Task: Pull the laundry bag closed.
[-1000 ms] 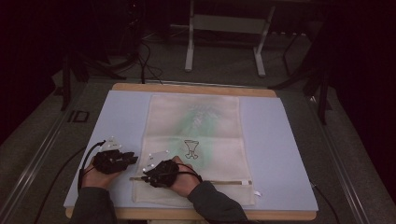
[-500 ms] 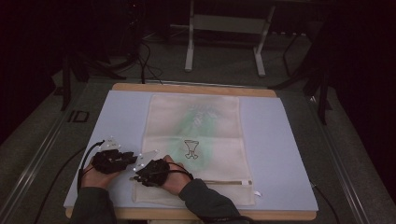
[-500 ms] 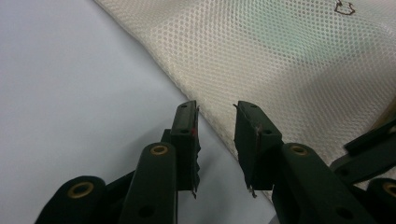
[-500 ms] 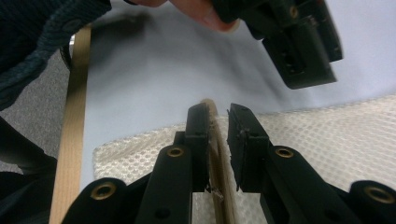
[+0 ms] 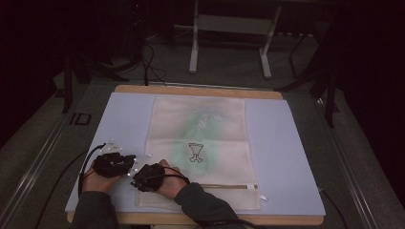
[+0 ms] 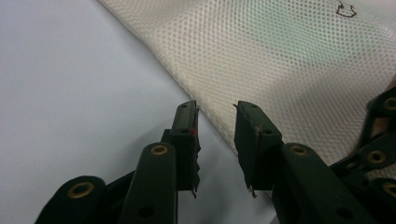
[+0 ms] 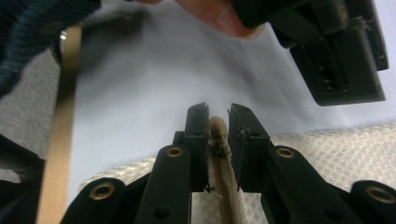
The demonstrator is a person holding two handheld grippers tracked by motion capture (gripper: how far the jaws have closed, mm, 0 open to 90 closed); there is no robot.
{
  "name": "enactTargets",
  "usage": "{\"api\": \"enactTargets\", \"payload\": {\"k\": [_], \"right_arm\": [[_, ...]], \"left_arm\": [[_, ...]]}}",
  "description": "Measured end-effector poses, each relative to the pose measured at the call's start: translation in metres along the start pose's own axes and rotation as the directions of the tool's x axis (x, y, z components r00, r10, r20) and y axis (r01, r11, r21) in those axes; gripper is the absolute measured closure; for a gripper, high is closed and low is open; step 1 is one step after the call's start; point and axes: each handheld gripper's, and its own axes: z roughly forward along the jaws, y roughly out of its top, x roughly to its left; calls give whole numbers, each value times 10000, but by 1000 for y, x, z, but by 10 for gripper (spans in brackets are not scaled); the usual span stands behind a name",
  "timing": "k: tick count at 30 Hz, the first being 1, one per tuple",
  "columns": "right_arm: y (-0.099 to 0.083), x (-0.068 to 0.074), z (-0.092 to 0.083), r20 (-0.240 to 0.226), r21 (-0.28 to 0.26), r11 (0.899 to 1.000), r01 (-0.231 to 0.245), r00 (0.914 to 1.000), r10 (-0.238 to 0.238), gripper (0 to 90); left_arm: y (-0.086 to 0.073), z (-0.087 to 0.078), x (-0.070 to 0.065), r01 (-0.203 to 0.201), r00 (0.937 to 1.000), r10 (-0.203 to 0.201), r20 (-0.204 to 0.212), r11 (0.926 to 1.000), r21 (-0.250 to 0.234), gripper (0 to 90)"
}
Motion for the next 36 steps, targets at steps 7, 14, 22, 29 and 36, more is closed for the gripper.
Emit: {"api": "enactTargets", "payload": {"k": [7,14,22,29,36], "right_arm": [[4,-2,10,-78,380,9993,60,10000,-58,780],[9,-3,14,-47,584,9983,15,10000,-12,805],[9,-3,12,-72,323,9994,-154,9999,156,810],[10,-3,5,-125,56,9999,-89,9999,89,811],[9,-4,-8,-157,-153,9998,-101,9998,99,811]], "left_arm": [[-1,-3,2,88,10000,-88,-45,9999,-97,692],[-1,-5,4,158,9998,-159,-87,9997,-164,692],[-2,-7,5,244,9996,-248,-164,9995,-224,692],[-3,-9,6,317,9992,-324,-251,9992,-260,692],[-3,-8,6,270,9994,-274,-199,9995,-177,691]]}}
